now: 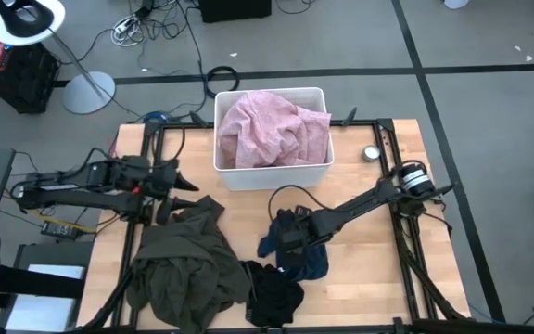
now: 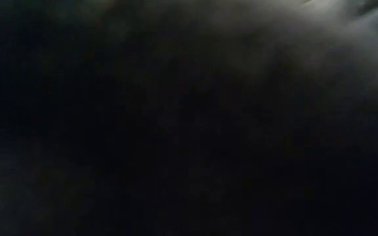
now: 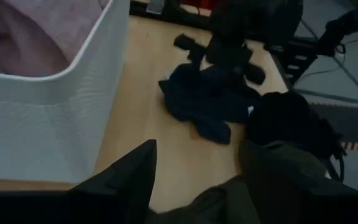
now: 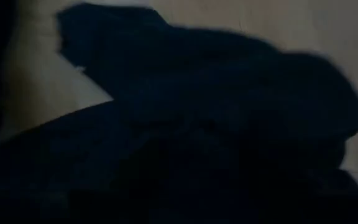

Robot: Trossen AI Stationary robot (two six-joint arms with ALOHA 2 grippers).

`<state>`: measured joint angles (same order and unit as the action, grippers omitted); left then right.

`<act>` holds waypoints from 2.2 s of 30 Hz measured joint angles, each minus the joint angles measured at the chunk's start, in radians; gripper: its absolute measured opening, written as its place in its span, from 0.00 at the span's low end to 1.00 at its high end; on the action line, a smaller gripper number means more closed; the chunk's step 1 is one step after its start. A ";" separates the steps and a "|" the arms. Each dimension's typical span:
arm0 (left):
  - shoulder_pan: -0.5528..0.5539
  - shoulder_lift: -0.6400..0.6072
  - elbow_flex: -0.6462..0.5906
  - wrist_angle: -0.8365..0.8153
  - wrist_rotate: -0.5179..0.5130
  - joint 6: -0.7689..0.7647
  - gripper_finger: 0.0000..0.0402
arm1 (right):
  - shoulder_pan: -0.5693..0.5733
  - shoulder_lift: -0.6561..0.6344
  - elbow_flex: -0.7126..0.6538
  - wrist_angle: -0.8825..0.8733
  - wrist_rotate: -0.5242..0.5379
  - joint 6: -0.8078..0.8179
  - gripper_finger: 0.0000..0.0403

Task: Sort clothes
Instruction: Put the blue underwear into the white bin

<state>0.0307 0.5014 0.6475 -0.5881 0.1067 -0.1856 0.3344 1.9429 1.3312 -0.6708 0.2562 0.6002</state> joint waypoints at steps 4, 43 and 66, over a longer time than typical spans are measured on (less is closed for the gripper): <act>0.000 0.001 -0.065 0.143 0.002 -0.006 0.58 | -0.005 0.021 0.000 0.020 -0.037 0.105 0.36; 0.000 0.002 -0.080 0.247 -0.001 -0.009 0.58 | -0.292 -0.189 1.025 0.019 0.596 -0.706 0.02; 0.000 0.002 -0.080 0.246 -0.023 -0.009 0.58 | -0.477 -0.176 0.944 -0.144 0.548 -0.571 0.02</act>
<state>0.0307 0.5034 0.5678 -0.3420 0.0840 -0.1951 -0.1426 1.7668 2.2749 -0.8144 0.8042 0.0297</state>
